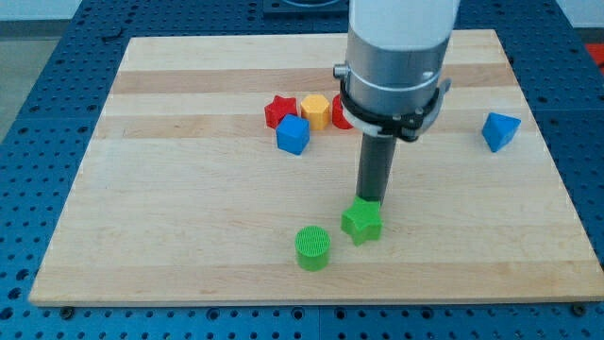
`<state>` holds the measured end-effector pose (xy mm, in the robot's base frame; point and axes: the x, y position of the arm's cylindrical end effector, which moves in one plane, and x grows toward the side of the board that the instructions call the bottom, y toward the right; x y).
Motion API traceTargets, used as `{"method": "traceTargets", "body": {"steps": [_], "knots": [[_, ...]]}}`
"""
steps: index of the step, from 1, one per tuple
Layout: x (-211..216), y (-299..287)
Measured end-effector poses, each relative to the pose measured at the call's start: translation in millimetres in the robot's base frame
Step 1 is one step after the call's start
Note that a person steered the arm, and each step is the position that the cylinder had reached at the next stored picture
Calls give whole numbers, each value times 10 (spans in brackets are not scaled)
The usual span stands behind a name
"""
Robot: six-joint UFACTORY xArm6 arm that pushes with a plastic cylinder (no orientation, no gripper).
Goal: Slide the blue cube towards the bottom center
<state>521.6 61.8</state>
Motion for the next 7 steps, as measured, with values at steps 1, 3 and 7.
{"method": "traceTargets", "body": {"steps": [1,3,7], "knots": [[222,-17],[88,-31],[-1145,-617]]}}
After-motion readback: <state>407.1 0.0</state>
